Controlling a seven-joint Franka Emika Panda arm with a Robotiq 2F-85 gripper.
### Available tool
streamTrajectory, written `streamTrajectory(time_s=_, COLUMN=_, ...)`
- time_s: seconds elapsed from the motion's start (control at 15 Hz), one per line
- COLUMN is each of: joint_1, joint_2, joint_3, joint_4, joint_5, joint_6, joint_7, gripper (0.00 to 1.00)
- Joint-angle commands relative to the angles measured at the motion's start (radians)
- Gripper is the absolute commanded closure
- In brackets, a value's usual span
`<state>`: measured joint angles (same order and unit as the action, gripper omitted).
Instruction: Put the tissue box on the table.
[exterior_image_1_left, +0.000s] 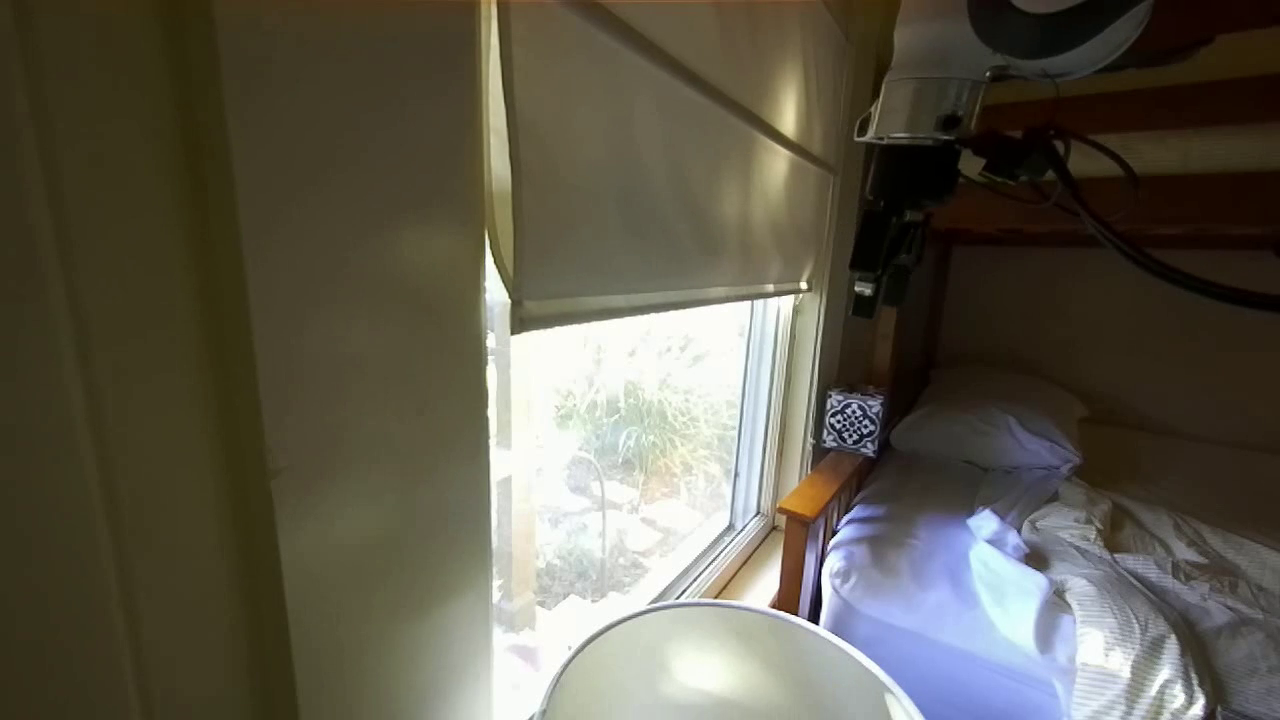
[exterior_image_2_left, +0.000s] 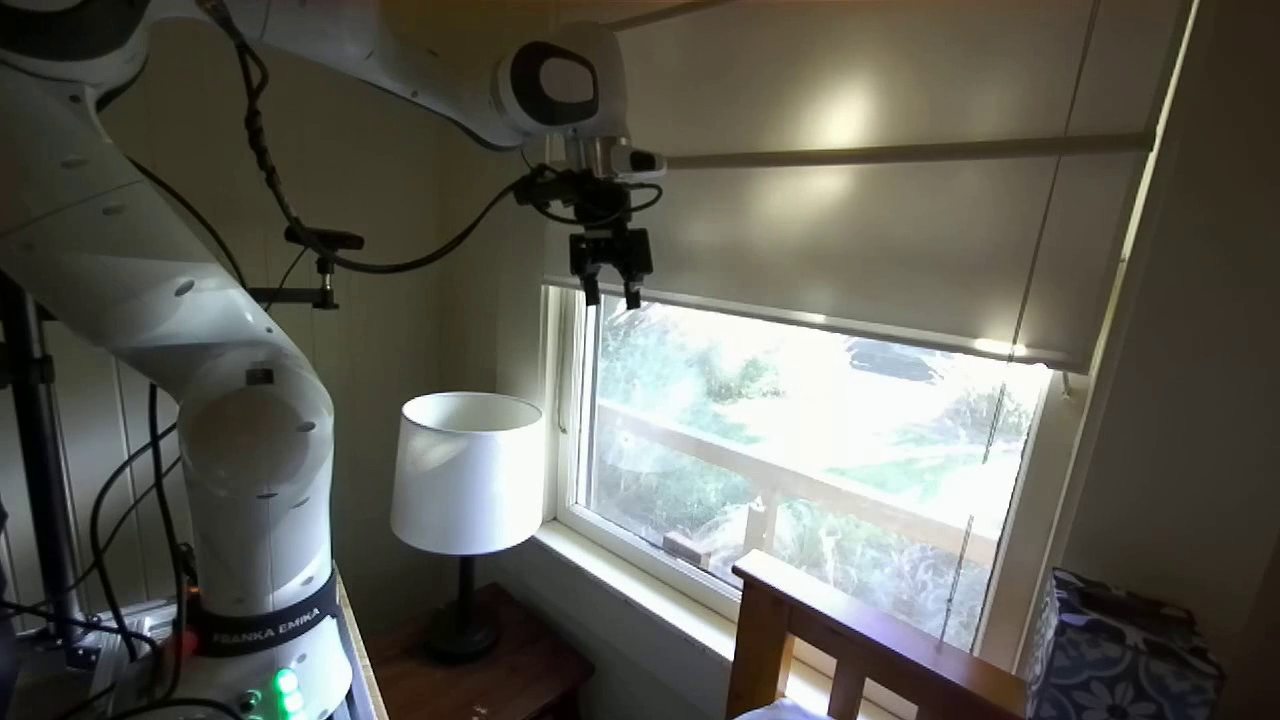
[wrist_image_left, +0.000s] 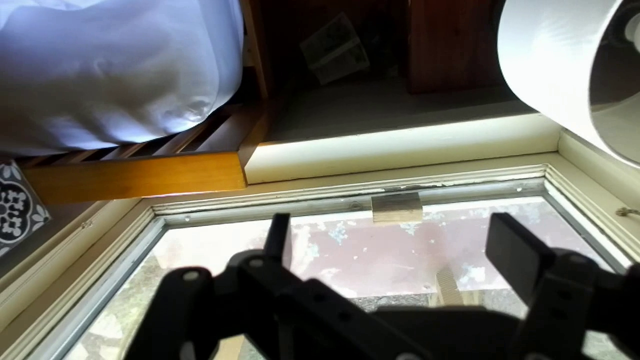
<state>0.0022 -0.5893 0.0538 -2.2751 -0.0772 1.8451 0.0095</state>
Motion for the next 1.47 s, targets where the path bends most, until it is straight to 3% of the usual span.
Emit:
streamTrajectory(time_s=0.0, joint_1=0.003, joint_2=-0.037, joint_3=-0.111, joint_4=-0.004, joint_5=-0.016, joint_6=-0.041, joint_7=-0.19, gripper=0.0)
streamTrajectory(time_s=0.27, joint_1=-0.056, joint_2=-0.039, joint_3=-0.23, joint_4=0.001, joint_5=-0.085, joint_6=-0.073, joint_7=-0.336, gripper=0.0)
streamTrajectory(time_s=0.53, joint_1=-0.164, joint_2=0.019, joint_3=-0.322, joint_4=0.034, joint_5=-0.177, joint_6=-0.049, joint_7=-0.322, gripper=0.0)
streamTrajectory(time_s=0.67, joint_1=-0.222, joint_2=0.055, joint_3=-0.333, joint_4=0.059, joint_5=-0.247, joint_6=-0.049, joint_7=-0.276, gripper=0.0)
streamTrajectory(time_s=0.73, joint_1=-0.186, joint_2=0.004, joint_3=-0.336, joint_4=0.013, joint_5=-0.193, joint_6=-0.042, joint_7=-0.316, gripper=0.0)
streamTrajectory(time_s=0.87, joint_1=-0.22, joint_2=0.027, joint_3=-0.346, joint_4=0.031, joint_5=-0.22, joint_6=-0.044, joint_7=-0.311, gripper=0.0)
streamTrajectory(time_s=1.27, joint_1=-0.222, joint_2=0.048, joint_3=-0.337, joint_4=0.045, joint_5=-0.224, joint_6=-0.044, joint_7=-0.292, gripper=0.0)
streamTrajectory(time_s=1.4, joint_1=-0.242, joint_2=0.111, joint_3=-0.349, joint_4=0.076, joint_5=-0.23, joint_6=0.01, joint_7=-0.23, gripper=0.0)
